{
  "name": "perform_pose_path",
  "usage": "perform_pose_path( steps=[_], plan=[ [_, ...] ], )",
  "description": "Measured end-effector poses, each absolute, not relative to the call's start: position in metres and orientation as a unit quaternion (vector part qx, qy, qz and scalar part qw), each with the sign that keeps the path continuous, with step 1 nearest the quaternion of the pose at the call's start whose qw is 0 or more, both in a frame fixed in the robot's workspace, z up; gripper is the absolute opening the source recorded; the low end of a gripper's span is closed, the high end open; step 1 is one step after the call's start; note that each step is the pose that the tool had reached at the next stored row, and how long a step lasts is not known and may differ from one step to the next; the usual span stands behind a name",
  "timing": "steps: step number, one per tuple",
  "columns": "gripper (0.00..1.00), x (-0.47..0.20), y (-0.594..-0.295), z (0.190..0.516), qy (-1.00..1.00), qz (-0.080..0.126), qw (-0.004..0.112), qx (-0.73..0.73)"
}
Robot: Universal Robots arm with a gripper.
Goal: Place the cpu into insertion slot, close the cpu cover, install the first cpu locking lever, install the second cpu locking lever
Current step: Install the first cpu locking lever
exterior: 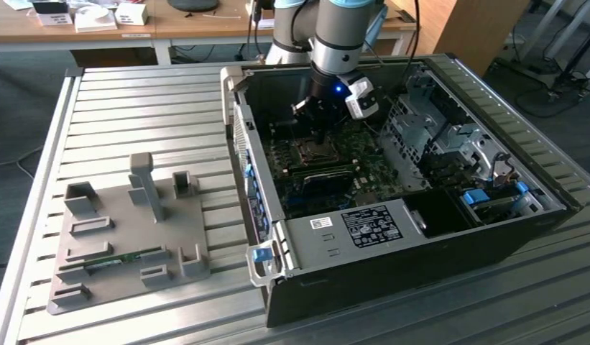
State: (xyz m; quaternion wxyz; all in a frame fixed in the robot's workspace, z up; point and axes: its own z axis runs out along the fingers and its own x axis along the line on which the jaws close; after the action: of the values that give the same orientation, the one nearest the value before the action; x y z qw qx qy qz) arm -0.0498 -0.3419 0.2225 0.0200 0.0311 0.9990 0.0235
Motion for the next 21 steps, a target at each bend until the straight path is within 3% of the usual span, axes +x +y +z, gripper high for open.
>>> perform_pose_path(
  steps=[21],
  plan=[
    [0.11,-0.061,-0.342,0.223,0.999,0.023,0.020,0.031]
  ],
)
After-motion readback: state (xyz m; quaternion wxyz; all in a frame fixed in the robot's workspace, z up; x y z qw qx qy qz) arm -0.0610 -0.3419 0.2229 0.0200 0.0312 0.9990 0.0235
